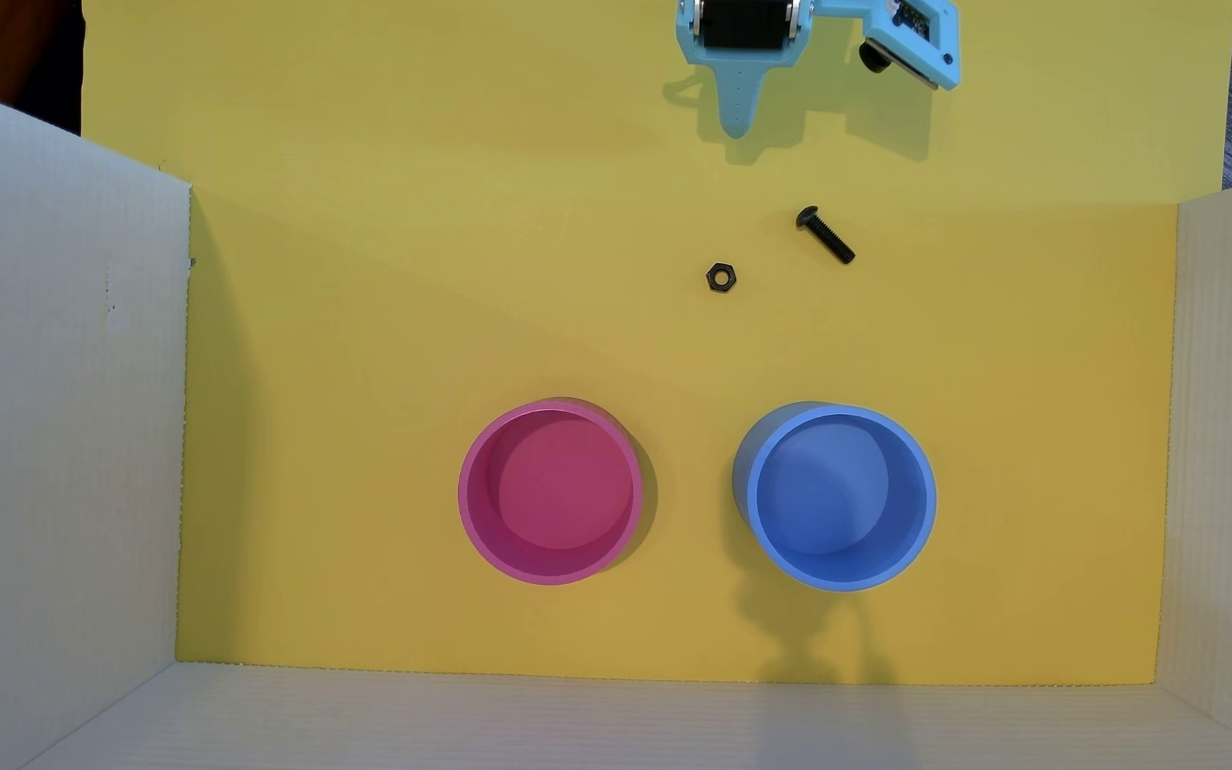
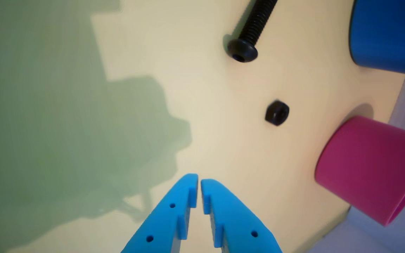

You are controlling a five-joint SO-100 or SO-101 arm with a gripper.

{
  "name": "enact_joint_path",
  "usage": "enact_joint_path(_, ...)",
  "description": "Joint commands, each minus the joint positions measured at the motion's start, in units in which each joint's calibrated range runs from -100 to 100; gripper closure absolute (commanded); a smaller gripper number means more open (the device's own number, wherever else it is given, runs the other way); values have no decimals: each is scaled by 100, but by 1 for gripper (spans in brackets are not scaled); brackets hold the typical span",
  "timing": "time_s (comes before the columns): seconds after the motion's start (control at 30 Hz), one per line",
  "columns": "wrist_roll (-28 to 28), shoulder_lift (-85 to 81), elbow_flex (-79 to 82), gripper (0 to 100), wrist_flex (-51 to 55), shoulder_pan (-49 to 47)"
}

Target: Pick up the bolt and place it in the pink box

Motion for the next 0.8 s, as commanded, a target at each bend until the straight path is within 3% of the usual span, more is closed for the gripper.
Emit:
enact_joint_path(0.0, 105, 16, -21, 99, -14, -224)
enact_joint_path(0.57, 147, 16, -21, 99, -48, -283)
enact_joint_path(0.77, 126, 49, -1314, 99, -529, -298)
